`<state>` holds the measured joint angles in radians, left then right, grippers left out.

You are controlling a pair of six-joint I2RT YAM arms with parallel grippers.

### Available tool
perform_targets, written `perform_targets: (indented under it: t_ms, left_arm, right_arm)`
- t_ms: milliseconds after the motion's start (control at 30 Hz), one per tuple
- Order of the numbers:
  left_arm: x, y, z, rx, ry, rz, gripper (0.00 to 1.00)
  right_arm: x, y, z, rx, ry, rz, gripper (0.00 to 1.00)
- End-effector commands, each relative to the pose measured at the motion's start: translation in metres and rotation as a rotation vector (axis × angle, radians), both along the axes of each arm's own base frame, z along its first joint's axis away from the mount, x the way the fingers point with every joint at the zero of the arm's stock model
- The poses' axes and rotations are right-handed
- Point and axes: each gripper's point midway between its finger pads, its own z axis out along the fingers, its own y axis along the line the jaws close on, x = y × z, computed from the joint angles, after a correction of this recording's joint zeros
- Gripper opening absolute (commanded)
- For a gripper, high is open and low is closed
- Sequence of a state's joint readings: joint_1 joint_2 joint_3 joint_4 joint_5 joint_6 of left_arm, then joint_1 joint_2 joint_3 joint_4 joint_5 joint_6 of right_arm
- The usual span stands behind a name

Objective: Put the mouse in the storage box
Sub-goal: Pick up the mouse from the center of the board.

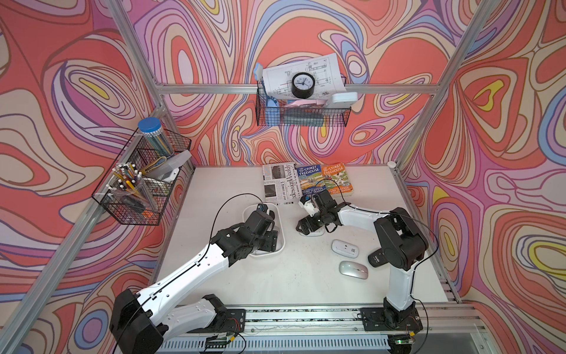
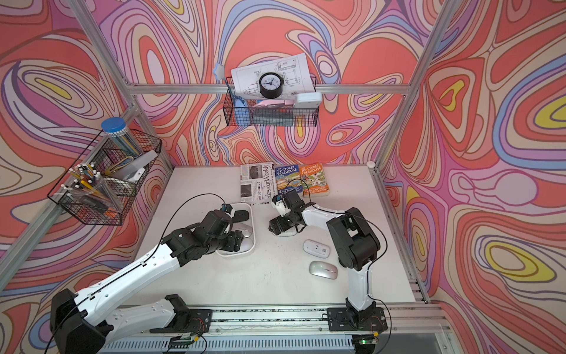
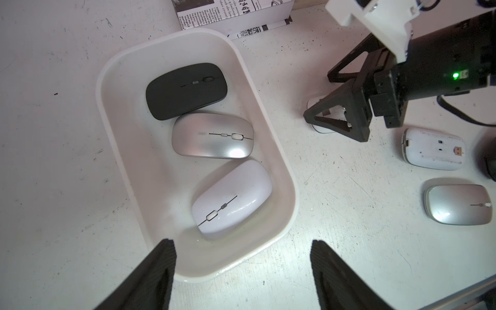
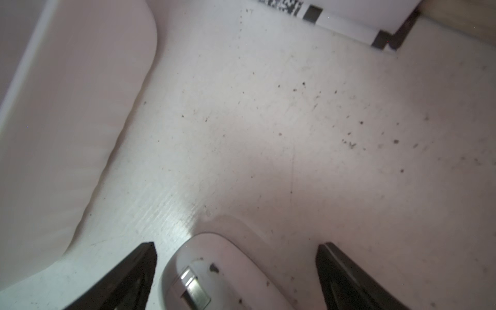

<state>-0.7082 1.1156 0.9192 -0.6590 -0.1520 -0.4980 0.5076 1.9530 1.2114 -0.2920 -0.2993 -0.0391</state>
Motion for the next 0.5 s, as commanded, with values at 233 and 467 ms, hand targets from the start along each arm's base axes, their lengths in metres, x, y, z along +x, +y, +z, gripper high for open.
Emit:
perform_targets:
  t_ms: [233,467]
  left_arm:
    - [-0.004,0.001,-0.001,0.001,0.018,0.001,0.77]
    - [-0.004,0.003,-0.003,0.003,0.017,0.005,0.78]
  right_arm:
    - [-0.032,-0.025,-0.005,-0.005,0.093,-0.116,0.95]
    - [-0.043,-0.035,-0.011,-0.088,0.086,-0.181,0.92]
